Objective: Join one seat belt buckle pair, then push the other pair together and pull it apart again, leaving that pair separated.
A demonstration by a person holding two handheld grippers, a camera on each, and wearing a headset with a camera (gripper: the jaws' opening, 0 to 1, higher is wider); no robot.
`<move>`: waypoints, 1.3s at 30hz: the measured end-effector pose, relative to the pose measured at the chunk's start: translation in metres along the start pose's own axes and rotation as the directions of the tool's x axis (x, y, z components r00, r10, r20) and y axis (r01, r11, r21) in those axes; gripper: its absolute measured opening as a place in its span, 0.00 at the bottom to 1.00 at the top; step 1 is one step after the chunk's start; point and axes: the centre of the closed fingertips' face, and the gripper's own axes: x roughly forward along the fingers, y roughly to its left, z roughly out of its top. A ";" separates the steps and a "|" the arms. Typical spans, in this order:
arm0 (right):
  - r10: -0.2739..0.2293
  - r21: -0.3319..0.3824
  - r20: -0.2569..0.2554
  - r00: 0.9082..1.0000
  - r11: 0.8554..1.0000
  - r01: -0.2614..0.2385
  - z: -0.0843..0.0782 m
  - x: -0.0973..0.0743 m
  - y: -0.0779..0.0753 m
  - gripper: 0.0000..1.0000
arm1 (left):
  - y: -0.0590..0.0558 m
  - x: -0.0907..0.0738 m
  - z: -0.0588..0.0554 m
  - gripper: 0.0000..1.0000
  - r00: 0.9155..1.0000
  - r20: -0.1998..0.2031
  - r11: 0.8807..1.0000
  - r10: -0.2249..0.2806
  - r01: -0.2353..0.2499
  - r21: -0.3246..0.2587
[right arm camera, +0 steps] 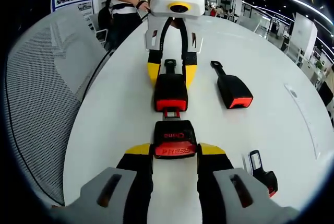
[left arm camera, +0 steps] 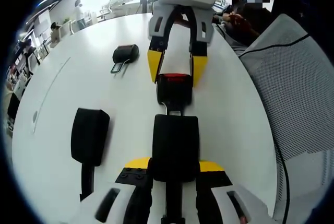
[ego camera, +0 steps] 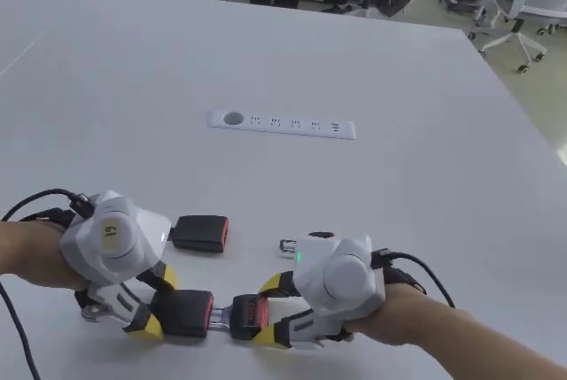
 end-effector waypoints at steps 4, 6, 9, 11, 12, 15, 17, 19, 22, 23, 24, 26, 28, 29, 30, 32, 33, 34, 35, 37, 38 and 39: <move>0.000 -0.012 -0.013 1.000 1.000 0.000 0.000 0.003 0.001 0.30 | 0.000 0.000 0.000 0.32 1.000 0.000 1.000 0.002 -0.002 0.001; -0.001 -0.012 -0.015 1.000 1.000 0.000 0.000 0.002 0.001 0.30 | 0.000 0.000 0.000 0.32 1.000 0.003 1.000 0.004 -0.004 0.000; -0.004 -0.012 -0.018 1.000 1.000 0.003 0.001 0.003 0.001 0.30 | -0.001 0.001 0.000 0.32 1.000 0.004 1.000 0.006 -0.006 -0.002; -0.005 -0.012 -0.019 1.000 1.000 0.005 0.001 0.002 0.001 0.30 | -0.001 0.000 0.000 0.32 1.000 0.001 1.000 0.007 -0.007 -0.001; -0.005 -0.013 -0.019 1.000 1.000 0.005 0.001 0.002 0.001 0.30 | -0.001 0.000 0.000 0.32 1.000 -0.001 1.000 0.007 -0.007 0.000; -0.007 -0.010 -0.020 1.000 1.000 0.007 0.001 0.003 0.000 0.30 | -0.001 0.000 0.001 0.32 1.000 -0.003 1.000 0.010 -0.010 -0.003; -0.009 -0.005 -0.020 1.000 1.000 0.009 0.000 0.003 0.000 0.30 | -0.001 0.000 0.000 0.32 1.000 0.000 1.000 0.014 -0.014 -0.010; -0.012 0.001 -0.019 1.000 1.000 0.012 0.001 0.003 0.001 0.29 | -0.001 0.000 0.001 0.31 1.000 0.002 1.000 0.015 -0.015 -0.012; -0.017 0.004 -0.018 1.000 1.000 0.017 0.000 0.003 0.001 0.29 | -0.001 0.000 0.001 0.31 1.000 0.000 1.000 0.017 -0.017 -0.013; -0.017 0.005 -0.019 1.000 1.000 0.017 0.000 0.003 0.001 0.29 | -0.001 0.000 0.001 0.31 1.000 -0.001 1.000 0.017 -0.017 -0.013; -0.017 0.008 -0.019 1.000 1.000 0.018 0.000 0.003 0.001 0.29 | -0.001 0.000 0.001 0.31 1.000 -0.002 1.000 0.017 -0.017 -0.011; -0.018 0.005 -0.018 1.000 1.000 0.018 0.000 0.003 0.001 0.29 | -0.001 0.000 0.001 0.31 1.000 -0.003 1.000 0.019 -0.019 -0.005; -0.018 0.003 -0.019 1.000 1.000 0.018 0.001 0.003 0.001 0.29 | -0.001 0.000 0.001 0.31 1.000 0.004 1.000 0.020 -0.020 -0.006; -0.018 0.006 -0.018 1.000 1.000 0.019 0.001 0.003 0.000 0.29 | -0.001 0.000 0.001 0.31 1.000 0.008 1.000 0.021 -0.021 -0.008; -0.018 0.011 -0.017 1.000 1.000 0.019 0.001 0.003 0.001 0.29 | -0.001 0.000 0.001 0.31 1.000 0.010 1.000 0.021 -0.021 -0.010; -0.019 0.016 -0.017 1.000 1.000 0.019 0.001 0.004 0.000 0.29 | -0.001 0.000 0.001 0.31 1.000 0.012 1.000 0.023 -0.022 -0.012; -0.019 0.017 -0.017 1.000 1.000 0.019 0.001 0.004 0.001 0.29 | 0.000 0.000 0.001 0.31 1.000 0.012 1.000 0.023 -0.023 -0.012; -0.019 0.018 -0.017 1.000 1.000 0.020 0.001 0.004 0.001 0.29 | 0.000 0.000 0.001 0.31 1.000 0.011 1.000 0.023 -0.023 -0.012; -0.019 0.019 -0.017 1.000 1.000 0.020 0.001 0.005 0.001 0.29 | -0.001 0.000 0.001 0.31 1.000 0.010 1.000 0.022 -0.022 -0.010; -0.019 0.024 -0.016 1.000 1.000 0.019 0.001 0.005 0.001 0.29 | -0.001 0.000 0.001 0.31 1.000 0.011 1.000 0.020 -0.019 -0.010; -0.019 0.026 -0.017 1.000 0.999 0.019 0.001 0.005 0.001 0.29 | -0.001 0.000 0.001 0.31 1.000 0.011 1.000 0.019 -0.019 -0.010; -0.020 0.026 -0.017 1.000 0.999 0.020 0.001 0.005 0.001 0.29 | -0.001 0.000 0.001 0.31 1.000 0.012 1.000 0.018 -0.018 -0.010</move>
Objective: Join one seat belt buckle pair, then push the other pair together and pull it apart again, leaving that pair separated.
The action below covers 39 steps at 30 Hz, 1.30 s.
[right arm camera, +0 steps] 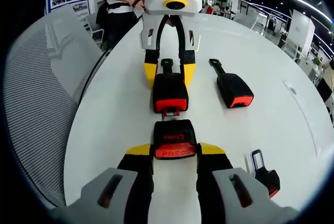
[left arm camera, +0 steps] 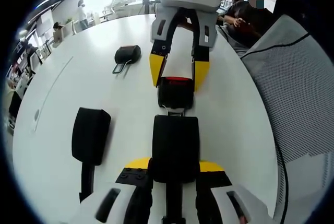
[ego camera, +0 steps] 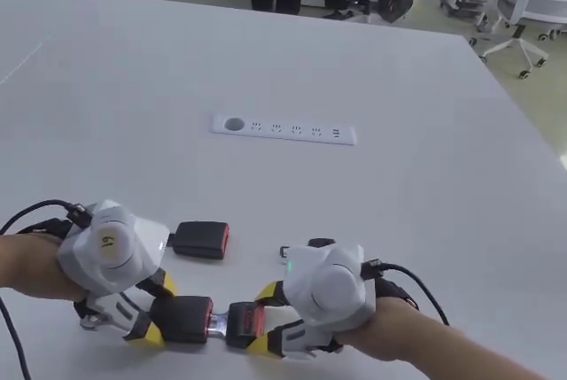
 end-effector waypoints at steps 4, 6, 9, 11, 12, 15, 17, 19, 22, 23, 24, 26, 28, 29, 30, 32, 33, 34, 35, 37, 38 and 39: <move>-0.001 -0.004 0.004 1.000 1.000 0.001 0.000 0.001 0.001 0.29 | 0.000 0.000 0.000 0.31 1.000 0.006 1.000 -0.001 0.001 0.002; -0.001 -0.005 0.004 1.000 1.000 0.001 0.000 0.001 0.000 0.28 | 0.000 0.001 0.000 0.31 1.000 0.010 1.000 -0.002 0.002 0.003; 0.000 -0.007 0.002 1.000 1.000 0.000 0.000 0.001 0.000 0.28 | -0.001 0.001 0.001 0.31 1.000 0.008 1.000 -0.006 0.006 0.008; 0.001 -0.006 0.000 1.000 1.000 -0.001 0.000 0.002 0.000 0.28 | -0.001 0.001 0.001 0.31 1.000 0.006 1.000 -0.008 0.007 0.012; 0.000 -0.006 -0.001 1.000 1.000 0.000 0.000 0.002 0.000 0.28 | -0.001 0.001 0.001 0.31 1.000 0.004 1.000 -0.008 0.008 0.013; -0.003 -0.002 -0.003 1.000 1.000 0.003 0.001 0.003 0.000 0.28 | -0.001 0.001 0.001 0.31 1.000 0.004 1.000 -0.008 0.008 0.014; -0.004 0.004 -0.002 1.000 1.000 0.004 0.003 0.004 0.000 0.28 | -0.001 0.001 0.002 0.31 1.000 0.008 1.000 -0.007 0.007 0.009; -0.006 0.017 0.003 1.000 1.000 0.005 0.006 0.007 0.001 0.28 | -0.001 0.002 0.003 0.31 1.000 0.015 1.000 -0.007 0.007 0.001; -0.010 0.022 0.000 1.000 1.000 0.010 0.006 0.007 0.000 0.28 | -0.001 0.002 0.003 0.31 1.000 0.013 1.000 -0.007 0.007 0.006; -0.011 0.025 -0.001 1.000 1.000 0.011 0.006 0.006 0.000 0.28 | -0.001 0.002 0.003 0.31 1.000 0.013 1.000 -0.008 0.008 0.007; -0.013 0.026 -0.001 1.000 1.000 0.013 0.006 0.007 0.000 0.28 | -0.001 0.001 0.003 0.31 1.000 0.014 1.000 -0.009 0.009 0.010; -0.017 0.030 -0.003 1.000 0.999 0.017 0.007 0.007 0.000 0.28 | -0.001 0.001 0.003 0.31 1.000 0.015 1.000 -0.010 0.010 0.013; -0.020 0.044 -0.002 1.000 0.999 0.020 0.008 0.009 0.000 0.28 | -0.001 0.001 0.004 0.31 1.000 0.014 1.000 -0.013 0.013 0.016; -0.020 0.056 -0.004 1.000 0.998 0.021 0.009 0.010 0.000 0.28 | -0.001 0.001 0.004 0.31 1.000 0.012 1.000 -0.015 0.015 0.019; -0.021 0.054 -0.005 1.000 0.998 0.021 0.010 0.010 0.000 0.28 | -0.001 0.001 0.004 0.31 1.000 0.011 1.000 -0.017 0.017 0.019; -0.020 0.053 -0.014 1.000 0.998 0.020 0.010 0.010 0.000 0.28 | -0.001 0.001 0.004 0.30 1.000 0.004 0.999 -0.017 0.017 0.029; -0.020 0.053 -0.018 1.000 0.998 0.021 0.010 0.010 0.000 0.28 | -0.001 0.001 0.004 0.30 1.000 0.004 0.999 -0.016 0.016 0.030; -0.022 0.055 -0.021 1.000 0.998 0.023 0.010 0.011 0.000 0.28 | -0.001 0.001 0.004 0.30 1.000 0.007 0.999 -0.014 0.014 0.030; -0.025 0.061 -0.023 0.999 0.998 0.026 0.010 0.011 0.000 0.28 | -0.001 0.001 0.004 0.30 1.000 0.010 1.000 -0.013 0.013 0.028; -0.032 0.077 -0.021 0.999 0.997 0.033 0.010 0.011 0.000 0.28 | -0.001 0.001 0.004 0.30 1.000 0.008 0.999 -0.014 0.014 0.033; -0.033 0.077 -0.020 0.999 0.996 0.034 0.010 0.011 0.000 0.28 | -0.001 0.001 0.005 0.29 1.000 0.004 0.999 -0.014 0.014 0.041; -0.037 0.080 -0.021 0.999 0.996 0.038 0.009 0.011 0.000 0.27 | -0.001 0.001 0.005 0.29 1.000 0.002 0.999 -0.014 0.014 0.043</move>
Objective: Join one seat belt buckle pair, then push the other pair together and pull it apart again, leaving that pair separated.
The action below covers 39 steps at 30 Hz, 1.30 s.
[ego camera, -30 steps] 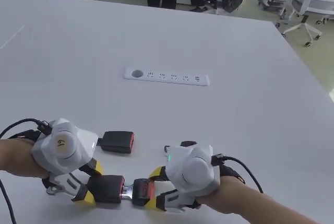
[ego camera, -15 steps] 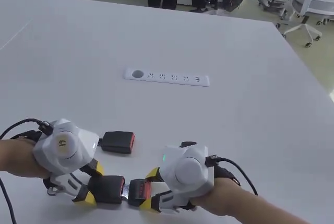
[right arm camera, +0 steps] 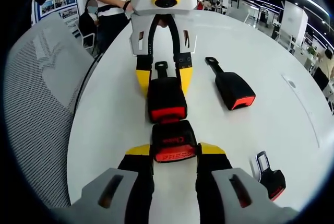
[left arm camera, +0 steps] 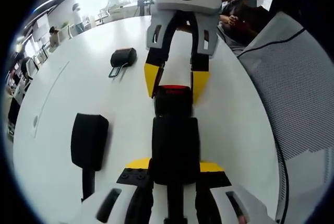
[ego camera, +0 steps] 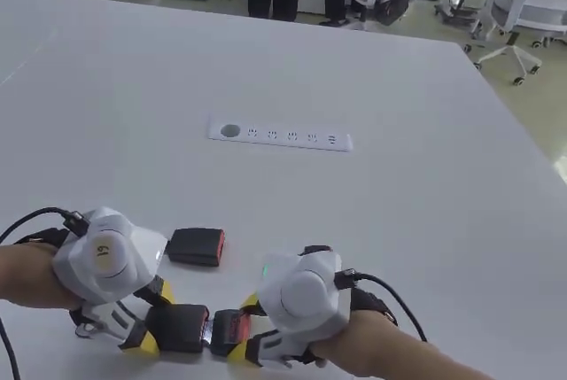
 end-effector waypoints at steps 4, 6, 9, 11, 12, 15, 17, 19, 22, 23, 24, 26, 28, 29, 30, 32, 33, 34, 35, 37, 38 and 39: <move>-0.018 0.016 -0.003 1.000 1.000 0.018 0.000 0.001 0.000 0.28 | 0.001 0.000 0.000 0.29 1.000 -0.012 1.000 -0.002 0.002 0.010; -0.021 0.022 -0.001 1.000 1.000 0.021 0.000 0.001 0.000 0.28 | 0.000 0.001 0.001 0.29 1.000 -0.024 1.000 0.000 0.000 0.019; -0.022 0.026 -0.001 1.000 0.999 0.022 0.001 0.001 0.000 0.28 | 0.000 0.000 0.000 0.29 1.000 -0.020 1.000 0.002 -0.002 0.012; -0.021 0.021 -0.005 1.000 1.000 0.021 0.000 0.001 0.000 0.28 | 0.001 0.000 0.000 0.30 1.000 -0.021 1.000 0.002 -0.001 0.008; -0.020 0.019 -0.005 1.000 1.000 0.021 0.000 0.001 0.000 0.28 | 0.001 0.000 0.000 0.30 1.000 -0.023 1.000 0.001 0.000 0.009; -0.024 0.019 -0.007 1.000 1.000 0.024 0.000 0.000 0.000 0.29 | 0.001 0.000 -0.001 0.30 1.000 -0.025 1.000 -0.010 0.010 0.009; -0.027 0.021 -0.009 1.000 0.999 0.027 0.000 0.000 0.001 0.29 | 0.001 0.000 -0.001 0.30 1.000 -0.027 1.000 -0.015 0.015 0.011; -0.028 0.018 -0.012 1.000 0.999 0.028 0.000 0.000 0.001 0.29 | 0.001 0.000 -0.001 0.31 0.999 -0.030 1.000 -0.016 0.016 0.013; -0.029 0.011 -0.016 0.999 1.000 0.029 0.000 0.000 0.001 0.29 | 0.001 0.000 -0.001 0.31 1.000 -0.026 1.000 -0.014 0.014 0.007; -0.029 0.008 -0.014 0.999 1.000 0.029 -0.001 -0.001 0.001 0.30 | 0.001 0.000 -0.001 0.31 1.000 -0.025 1.000 -0.014 0.014 0.008; -0.028 0.006 -0.012 1.000 1.000 0.028 -0.001 -0.001 0.001 0.30 | 0.001 0.000 -0.001 0.31 1.000 -0.025 1.000 -0.013 0.013 0.006; -0.026 0.005 -0.008 1.000 1.000 0.026 -0.001 -0.001 0.001 0.30 | 0.001 0.000 -0.001 0.31 1.000 -0.029 1.000 -0.012 0.012 0.004; -0.022 -0.001 -0.008 1.000 1.000 0.022 -0.001 -0.002 0.001 0.30 | 0.001 0.001 -0.001 0.31 0.999 -0.034 1.000 -0.012 0.012 0.005; -0.022 -0.003 -0.009 1.000 1.000 0.022 -0.002 -0.002 0.001 0.29 | 0.001 0.001 -0.001 0.31 0.999 -0.036 1.000 -0.012 0.012 0.005; -0.022 -0.008 -0.013 1.000 1.000 0.022 -0.003 -0.003 0.000 0.29 | 0.001 0.001 -0.001 0.31 0.999 -0.037 1.000 -0.013 0.013 0.004; -0.022 -0.017 -0.019 1.000 1.000 0.022 -0.006 -0.006 -0.001 0.29 | 0.000 0.000 -0.001 0.31 0.999 -0.036 1.000 -0.013 0.013 0.000; -0.022 -0.020 -0.021 1.000 1.000 0.021 -0.008 -0.007 -0.002 0.29 | 0.000 0.000 -0.001 0.31 0.999 -0.034 1.000 -0.013 0.012 -0.002; -0.021 -0.028 -0.027 0.999 0.999 0.020 -0.011 -0.009 -0.003 0.29 | 0.000 0.000 -0.001 0.31 0.999 -0.034 1.000 -0.012 0.012 -0.002; -0.020 -0.034 -0.026 0.999 0.999 0.019 -0.013 -0.010 -0.003 0.29 | 0.000 0.000 -0.001 0.31 0.999 -0.033 1.000 -0.012 0.012 -0.001; -0.017 -0.038 -0.020 1.000 0.999 0.016 -0.014 -0.012 -0.003 0.29 | 0.000 0.000 -0.001 0.31 0.999 -0.032 1.000 -0.013 0.013 -0.003; -0.015 -0.034 -0.013 1.000 0.999 0.014 -0.014 -0.012 -0.003 0.29 | 0.000 0.000 0.000 0.31 0.999 -0.034 1.000 -0.013 0.012 -0.007; -0.014 -0.037 -0.013 1.000 0.999 0.014 -0.014 -0.012 -0.003 0.29 | 0.000 0.000 0.000 0.31 0.999 -0.037 1.000 -0.012 0.012 -0.008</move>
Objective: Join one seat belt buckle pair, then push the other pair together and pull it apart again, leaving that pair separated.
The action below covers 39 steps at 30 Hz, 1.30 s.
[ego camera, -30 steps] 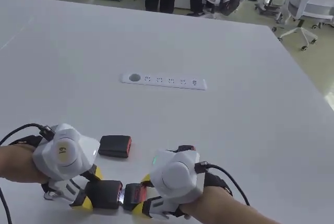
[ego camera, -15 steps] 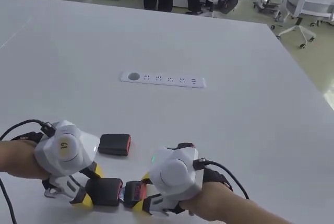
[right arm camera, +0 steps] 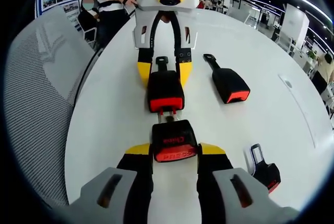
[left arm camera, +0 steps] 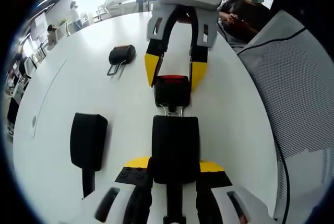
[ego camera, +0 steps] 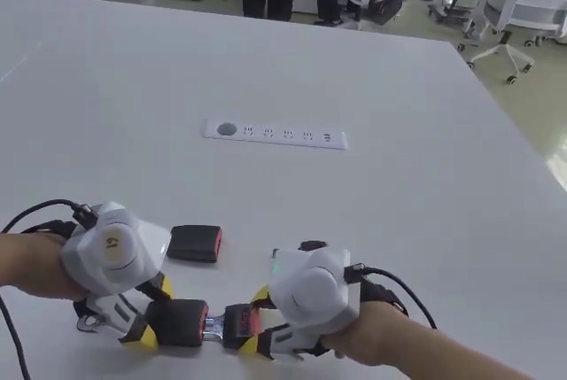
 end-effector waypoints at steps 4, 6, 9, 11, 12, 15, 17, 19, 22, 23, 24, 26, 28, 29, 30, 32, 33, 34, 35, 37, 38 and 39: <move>-0.001 -0.011 0.003 1.000 1.000 0.001 0.000 0.000 0.001 0.29 | 0.000 0.000 0.000 0.32 1.000 -0.006 1.000 0.001 -0.001 0.000; -0.002 -0.009 0.006 1.000 1.000 0.002 0.000 -0.001 0.001 0.29 | 0.000 0.000 0.000 0.32 1.000 -0.005 1.000 0.000 0.000 -0.006; -0.003 -0.008 0.009 1.000 1.000 0.003 -0.001 -0.001 0.002 0.29 | -0.001 0.000 0.000 0.32 1.000 -0.012 1.000 -0.005 0.004 -0.007; -0.003 -0.012 0.010 1.000 1.000 0.004 -0.001 -0.002 0.002 0.29 | -0.001 0.001 0.000 0.32 1.000 -0.022 1.000 -0.008 0.008 0.001; -0.003 -0.014 0.010 1.000 1.000 0.003 -0.001 -0.002 0.002 0.29 | -0.001 0.001 0.000 0.32 1.000 -0.026 1.000 -0.008 0.008 0.006; -0.001 -0.017 0.010 1.000 1.000 0.001 -0.003 -0.003 0.002 0.29 | -0.001 0.001 0.000 0.32 0.999 -0.031 1.000 -0.010 0.010 0.012; -0.001 -0.018 0.009 1.000 1.000 0.001 -0.005 -0.005 0.002 0.29 | -0.001 0.001 -0.001 0.32 0.999 -0.033 1.000 -0.009 0.009 0.016; -0.001 -0.014 0.007 1.000 1.000 0.001 -0.007 -0.007 0.001 0.29 | -0.001 0.001 -0.001 0.32 0.999 -0.034 1.000 -0.006 0.007 0.014; -0.003 -0.011 0.004 1.000 1.000 0.004 -0.011 -0.010 0.000 0.29 | -0.001 0.001 -0.001 0.32 0.999 -0.036 1.000 -0.004 0.004 0.015; -0.005 -0.008 0.003 1.000 1.000 0.005 -0.012 -0.010 0.000 0.29 | -0.001 0.001 -0.001 0.32 0.999 -0.039 1.000 -0.004 0.004 0.016; -0.005 -0.007 0.001 1.000 1.000 0.006 -0.013 -0.012 -0.001 0.29 | 0.000 0.001 -0.001 0.32 0.999 -0.040 1.000 -0.003 0.004 0.018; -0.005 -0.003 -0.004 1.000 1.000 0.005 -0.016 -0.014 -0.001 0.29 | -0.001 0.001 -0.001 0.32 0.999 -0.044 1.000 -0.005 0.005 0.019; -0.001 -0.009 -0.012 1.000 1.000 0.001 -0.019 -0.017 -0.002 0.29 | 0.000 0.001 -0.001 0.32 0.999 -0.048 1.000 -0.006 0.007 0.017; -0.002 -0.009 -0.015 1.000 1.000 0.002 -0.021 -0.018 -0.002 0.29 | 0.000 0.001 0.000 0.32 0.999 -0.049 1.000 -0.006 0.007 0.016; -0.002 -0.006 -0.016 1.000 1.000 0.002 -0.022 -0.020 -0.003 0.29 | 0.000 0.001 0.000 0.32 0.999 -0.051 1.000 -0.006 0.007 0.015; -0.003 -0.006 -0.020 1.000 1.000 0.003 -0.025 -0.022 -0.004 0.29 | -0.001 0.001 0.000 0.32 0.998 -0.055 1.000 -0.005 0.006 0.017; -0.003 -0.006 -0.022 1.000 1.000 0.002 -0.026 -0.023 -0.004 0.29 | -0.001 0.001 0.000 0.32 0.998 -0.056 1.000 -0.005 0.006 0.017; -0.001 -0.005 -0.024 1.000 1.000 0.001 -0.028 -0.025 -0.005 0.29 | -0.001 0.001 0.000 0.32 0.998 -0.057 1.000 -0.004 0.005 0.015; -0.002 -0.005 -0.025 1.000 1.000 0.001 -0.029 -0.026 -0.005 0.29 | -0.001 0.001 0.000 0.32 0.998 -0.057 1.000 -0.004 0.005 0.014; -0.001 -0.004 -0.030 1.000 1.000 0.001 -0.032 -0.028 -0.005 0.29 | -0.001 0.001 0.000 0.32 0.998 -0.058 1.000 -0.003 0.004 0.010; 0.000 -0.003 -0.031 1.000 1.000 0.000 -0.033 -0.029 -0.006 0.29 | -0.001 0.001 0.000 0.32 0.998 -0.059 1.000 -0.002 0.003 0.010; -0.001 -0.003 -0.032 0.999 1.000 0.000 -0.034 -0.030 -0.006 0.29 | -0.001 0.001 0.000 0.32 0.998 -0.060 1.000 -0.002 0.002 0.010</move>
